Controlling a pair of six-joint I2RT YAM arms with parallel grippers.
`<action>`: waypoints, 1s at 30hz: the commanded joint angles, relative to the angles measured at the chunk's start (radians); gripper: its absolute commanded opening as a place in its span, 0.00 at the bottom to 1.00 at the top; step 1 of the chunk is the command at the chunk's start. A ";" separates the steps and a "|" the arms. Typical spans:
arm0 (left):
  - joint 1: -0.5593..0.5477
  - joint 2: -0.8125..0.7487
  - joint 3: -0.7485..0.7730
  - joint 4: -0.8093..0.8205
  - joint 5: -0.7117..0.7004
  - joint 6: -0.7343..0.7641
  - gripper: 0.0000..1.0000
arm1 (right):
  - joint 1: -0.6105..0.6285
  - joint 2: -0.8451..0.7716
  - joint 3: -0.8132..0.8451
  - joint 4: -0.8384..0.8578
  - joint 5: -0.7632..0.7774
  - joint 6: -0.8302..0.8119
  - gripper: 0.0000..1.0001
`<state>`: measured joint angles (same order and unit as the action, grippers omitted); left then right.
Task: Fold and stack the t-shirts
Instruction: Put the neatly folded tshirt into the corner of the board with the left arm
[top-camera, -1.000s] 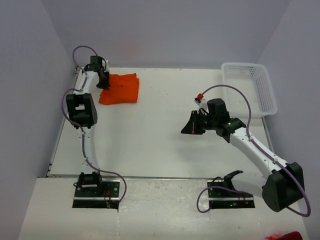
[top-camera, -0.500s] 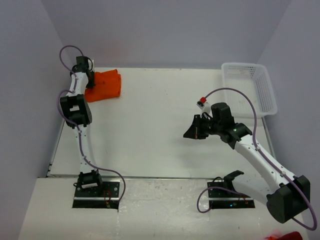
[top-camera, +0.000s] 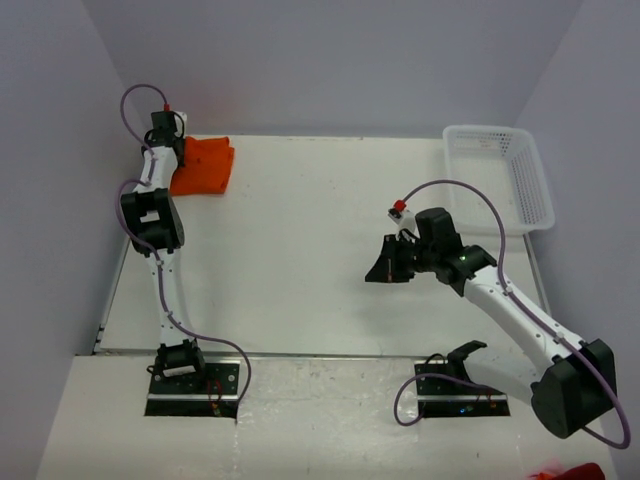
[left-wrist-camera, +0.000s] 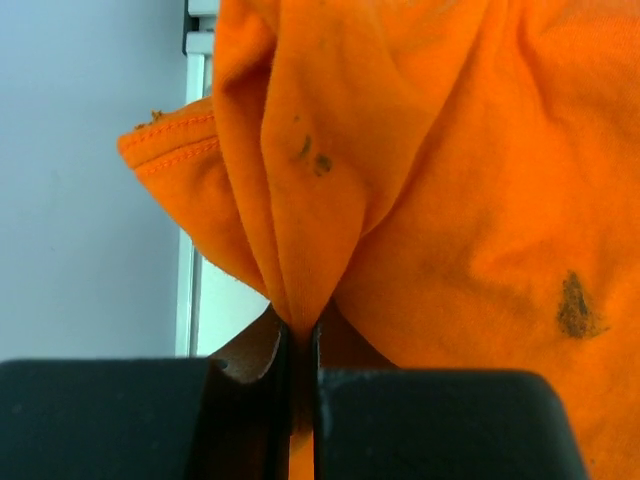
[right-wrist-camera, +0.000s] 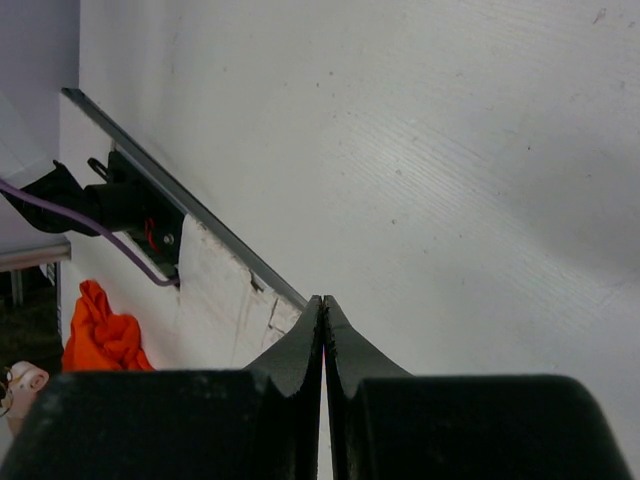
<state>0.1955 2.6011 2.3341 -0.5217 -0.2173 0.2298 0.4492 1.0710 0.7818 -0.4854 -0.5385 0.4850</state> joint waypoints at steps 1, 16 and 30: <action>0.012 -0.010 0.001 0.120 -0.021 0.049 0.00 | 0.012 0.018 0.005 0.007 -0.005 -0.016 0.00; -0.027 -0.240 -0.263 0.403 -0.161 0.065 0.83 | 0.052 0.058 -0.029 0.074 -0.018 0.018 0.00; -0.252 -0.489 -0.376 0.521 -0.359 0.059 0.83 | 0.108 -0.012 -0.070 0.114 0.006 0.076 0.00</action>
<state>-0.0704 2.0830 1.8874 0.1246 -0.5968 0.3527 0.5446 1.1088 0.7136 -0.4053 -0.5407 0.5400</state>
